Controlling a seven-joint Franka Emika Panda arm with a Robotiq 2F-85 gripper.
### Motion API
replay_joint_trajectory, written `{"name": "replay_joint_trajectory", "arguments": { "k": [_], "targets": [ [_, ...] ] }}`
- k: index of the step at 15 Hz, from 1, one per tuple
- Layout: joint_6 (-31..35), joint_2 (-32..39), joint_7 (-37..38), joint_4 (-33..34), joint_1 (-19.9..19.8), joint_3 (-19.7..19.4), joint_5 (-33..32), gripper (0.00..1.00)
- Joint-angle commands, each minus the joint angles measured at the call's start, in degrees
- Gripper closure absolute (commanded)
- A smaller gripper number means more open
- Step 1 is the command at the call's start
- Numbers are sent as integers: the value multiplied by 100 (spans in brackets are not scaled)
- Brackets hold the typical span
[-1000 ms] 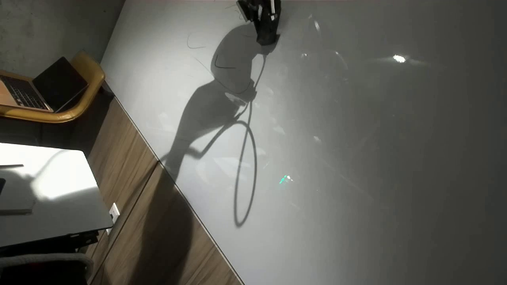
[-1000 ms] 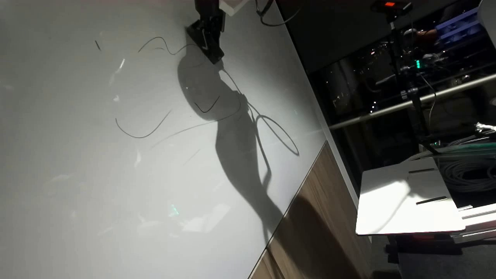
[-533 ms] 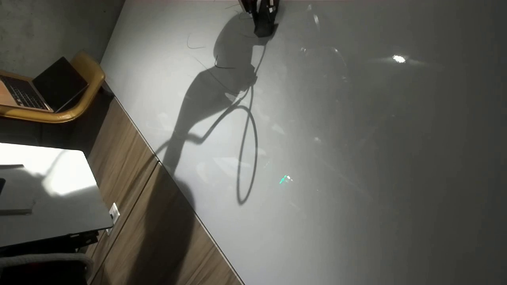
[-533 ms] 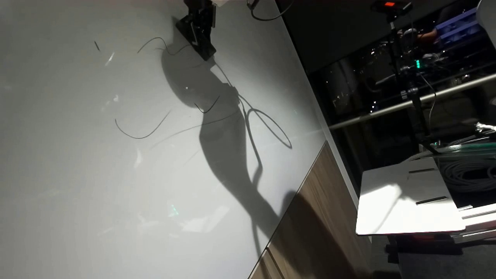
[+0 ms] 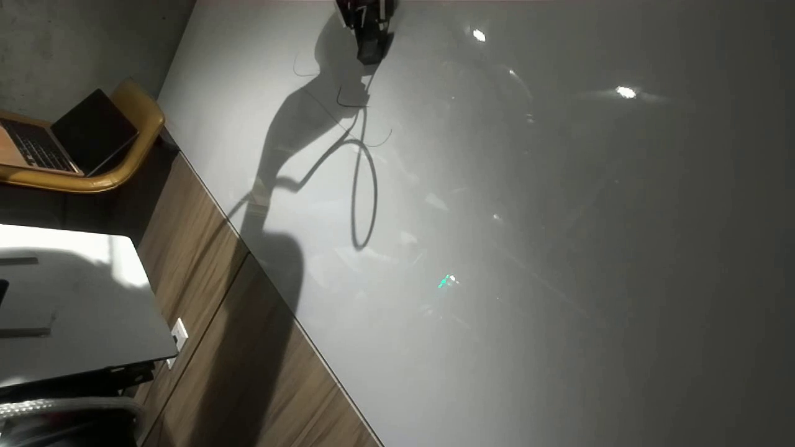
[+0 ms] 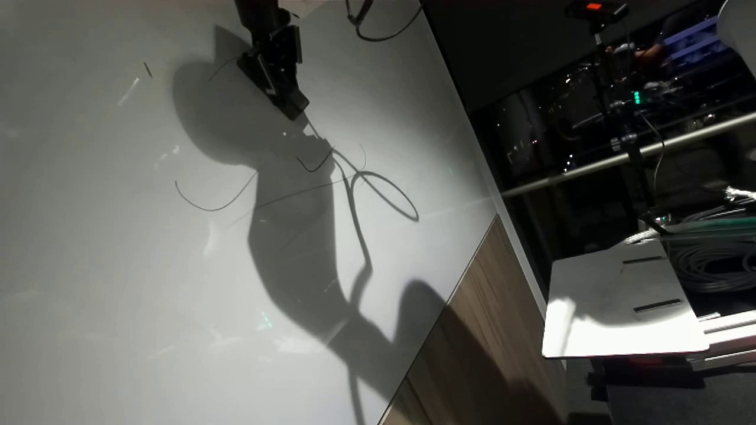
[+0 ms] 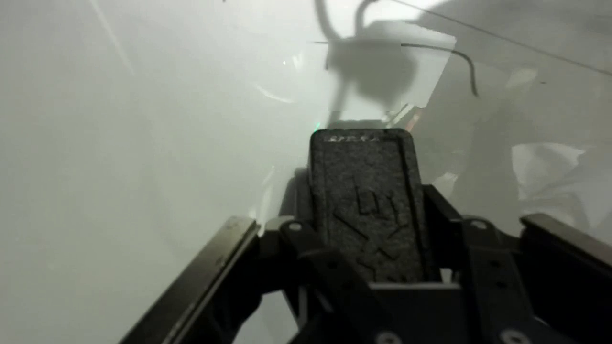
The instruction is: Use the eraser to wipe the whiteboard.
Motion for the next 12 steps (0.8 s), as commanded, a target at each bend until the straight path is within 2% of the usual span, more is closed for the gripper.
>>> {"name": "replay_joint_trajectory", "arguments": {
  "k": [1,12],
  "targets": [
    [-32,1097,-112,1296,438,149,-167,69],
    [-1086,2378,-390,3326,1887,11,-881,69]
  ]
}}
